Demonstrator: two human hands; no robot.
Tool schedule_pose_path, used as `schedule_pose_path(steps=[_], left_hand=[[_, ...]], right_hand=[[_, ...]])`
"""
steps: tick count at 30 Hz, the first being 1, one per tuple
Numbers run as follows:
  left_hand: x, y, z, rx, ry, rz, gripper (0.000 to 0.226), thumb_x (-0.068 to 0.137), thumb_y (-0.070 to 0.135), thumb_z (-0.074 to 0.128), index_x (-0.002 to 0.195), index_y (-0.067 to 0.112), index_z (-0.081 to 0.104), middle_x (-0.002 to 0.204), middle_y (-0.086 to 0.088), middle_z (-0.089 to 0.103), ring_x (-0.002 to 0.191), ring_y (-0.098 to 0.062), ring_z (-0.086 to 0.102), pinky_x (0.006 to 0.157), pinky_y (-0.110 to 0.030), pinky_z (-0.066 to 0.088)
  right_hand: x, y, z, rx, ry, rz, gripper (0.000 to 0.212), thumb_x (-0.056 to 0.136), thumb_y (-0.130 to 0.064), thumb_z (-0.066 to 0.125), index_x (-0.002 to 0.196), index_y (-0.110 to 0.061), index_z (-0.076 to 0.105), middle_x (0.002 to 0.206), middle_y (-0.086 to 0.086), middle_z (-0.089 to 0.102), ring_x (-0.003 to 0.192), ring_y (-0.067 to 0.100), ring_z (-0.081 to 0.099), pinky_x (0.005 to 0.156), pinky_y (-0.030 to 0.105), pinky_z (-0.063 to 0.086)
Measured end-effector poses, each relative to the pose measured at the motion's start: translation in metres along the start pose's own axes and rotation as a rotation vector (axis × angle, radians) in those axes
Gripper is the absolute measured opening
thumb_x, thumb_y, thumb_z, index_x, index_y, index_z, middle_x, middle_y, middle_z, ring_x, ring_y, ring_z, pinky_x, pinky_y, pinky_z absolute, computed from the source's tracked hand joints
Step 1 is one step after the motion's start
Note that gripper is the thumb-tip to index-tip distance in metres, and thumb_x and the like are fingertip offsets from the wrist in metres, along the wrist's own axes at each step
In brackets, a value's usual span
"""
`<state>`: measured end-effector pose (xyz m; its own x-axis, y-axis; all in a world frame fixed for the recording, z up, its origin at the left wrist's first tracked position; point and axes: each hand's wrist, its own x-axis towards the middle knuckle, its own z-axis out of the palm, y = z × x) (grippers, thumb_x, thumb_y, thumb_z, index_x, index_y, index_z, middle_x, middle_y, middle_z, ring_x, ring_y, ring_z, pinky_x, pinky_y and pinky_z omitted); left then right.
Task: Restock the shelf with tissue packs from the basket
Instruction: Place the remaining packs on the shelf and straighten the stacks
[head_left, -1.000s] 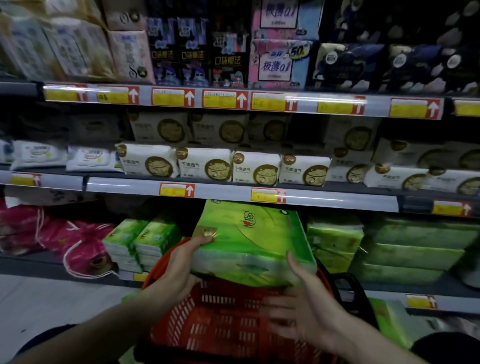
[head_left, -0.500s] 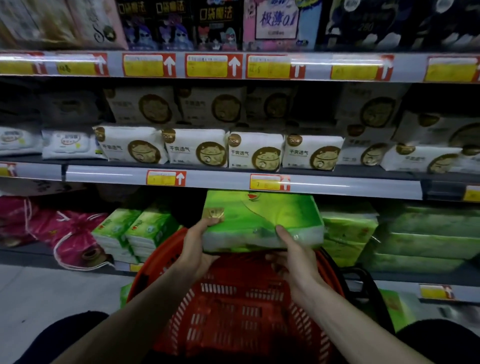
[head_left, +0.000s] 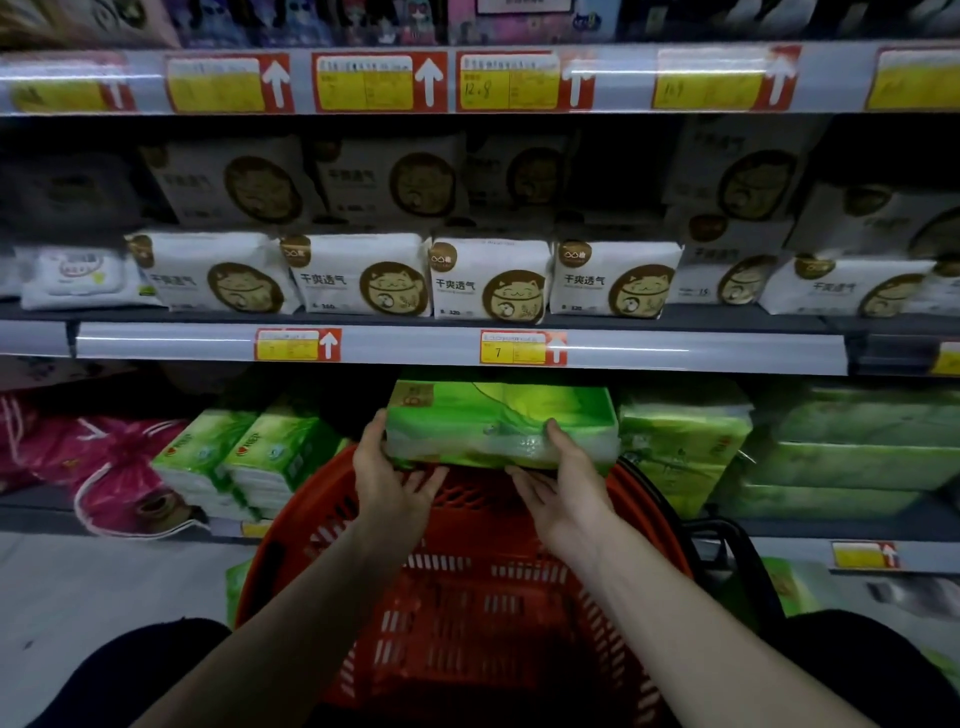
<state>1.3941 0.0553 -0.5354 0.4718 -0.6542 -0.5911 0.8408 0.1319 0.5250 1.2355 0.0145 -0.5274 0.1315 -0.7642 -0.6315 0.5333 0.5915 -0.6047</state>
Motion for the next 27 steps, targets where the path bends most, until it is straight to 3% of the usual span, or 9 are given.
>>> schedule_pose_path(steps=[3, 6, 11, 13, 17, 22, 24, 27], left_hand=[[-0.001, 0.002, -0.010, -0.139, 0.043, -0.038, 0.068, 0.094, 0.040, 0.068, 0.154, 0.020, 0.041, 0.163, -0.015, 0.032, 0.149, -0.040, 0.035, 0.110, -0.060, 0.045], [-0.008, 0.006, -0.015, -0.215, 0.011, -0.135, 0.057, 0.097, 0.029, 0.061, 0.147, 0.007, 0.046, 0.154, -0.024, 0.042, 0.143, -0.044, 0.043, 0.115, -0.060, 0.041], [-0.013, 0.003, -0.025, -0.164, -0.029, -0.176, 0.045, 0.098, 0.024, 0.057, 0.134, -0.002, 0.052, 0.145, -0.031, 0.048, 0.138, -0.048, 0.046, 0.115, -0.058, 0.041], [-0.011, 0.006, -0.024, -0.155, -0.052, -0.162, 0.045, 0.099, 0.024, 0.058, 0.134, -0.004, 0.053, 0.141, -0.031, 0.051, 0.135, -0.050, 0.049, 0.115, -0.058, 0.042], [0.001, 0.012, -0.016, -0.142, -0.094, -0.136, 0.048, 0.098, 0.026, 0.059, 0.135, -0.004, 0.055, 0.135, -0.032, 0.056, 0.125, -0.050, 0.056, 0.113, -0.057, 0.044], [0.009, 0.015, -0.005, -0.101, -0.136, -0.101, 0.046, 0.098, 0.027, 0.059, 0.134, -0.003, 0.057, 0.133, -0.030, 0.059, 0.122, -0.049, 0.059, 0.113, -0.057, 0.044], [0.012, 0.020, 0.000, -0.046, -0.138, -0.075, 0.047, 0.098, 0.029, 0.061, 0.135, 0.002, 0.058, 0.133, -0.028, 0.060, 0.118, -0.046, 0.062, 0.111, -0.059, 0.046], [0.015, 0.017, 0.001, 0.088, -0.092, -0.055, 0.050, 0.094, 0.033, 0.070, 0.137, 0.012, 0.056, 0.130, -0.020, 0.058, 0.116, -0.038, 0.060, 0.108, -0.061, 0.048]], right_hand=[[-0.001, 0.003, -0.007, 0.072, 0.014, 0.028, 0.045, 0.095, -0.032, 0.078, 0.131, -0.011, 0.060, 0.145, 0.019, 0.052, 0.115, 0.032, 0.069, 0.100, 0.038, 0.060], [0.000, 0.004, -0.015, 0.129, 0.046, -0.020, 0.042, 0.096, -0.025, 0.077, 0.132, -0.008, 0.065, 0.143, 0.015, 0.058, 0.123, 0.028, 0.062, 0.096, 0.037, 0.060], [0.001, -0.005, -0.026, 0.252, 0.131, -0.129, 0.023, 0.100, -0.009, 0.068, 0.123, -0.003, 0.067, 0.129, 0.022, 0.068, 0.111, 0.028, 0.070, 0.096, 0.036, 0.060], [0.004, -0.002, -0.026, 0.219, 0.068, -0.166, 0.035, 0.101, -0.003, 0.062, 0.136, -0.002, 0.062, 0.133, 0.022, 0.067, 0.111, 0.026, 0.070, 0.094, 0.033, 0.058], [0.001, -0.003, -0.018, 0.066, 0.024, -0.241, 0.065, 0.100, 0.004, 0.058, 0.159, -0.016, 0.041, 0.128, 0.007, 0.068, 0.122, 0.021, 0.064, 0.111, 0.035, 0.045], [-0.001, -0.005, -0.016, -0.128, -0.046, -0.319, 0.078, 0.097, -0.006, 0.064, 0.164, -0.030, 0.033, 0.154, -0.001, 0.053, 0.139, 0.020, 0.051, 0.117, 0.043, 0.039], [0.001, -0.009, -0.018, -0.090, 0.008, -0.259, 0.069, 0.098, -0.014, 0.067, 0.159, -0.035, 0.042, 0.152, 0.002, 0.051, 0.135, 0.029, 0.053, 0.107, 0.052, 0.048], [0.003, -0.018, -0.020, 0.144, -0.006, -0.027, 0.044, 0.096, -0.028, 0.076, 0.134, -0.018, 0.056, 0.141, 0.018, 0.045, 0.124, 0.046, 0.056, 0.099, 0.061, 0.056]])
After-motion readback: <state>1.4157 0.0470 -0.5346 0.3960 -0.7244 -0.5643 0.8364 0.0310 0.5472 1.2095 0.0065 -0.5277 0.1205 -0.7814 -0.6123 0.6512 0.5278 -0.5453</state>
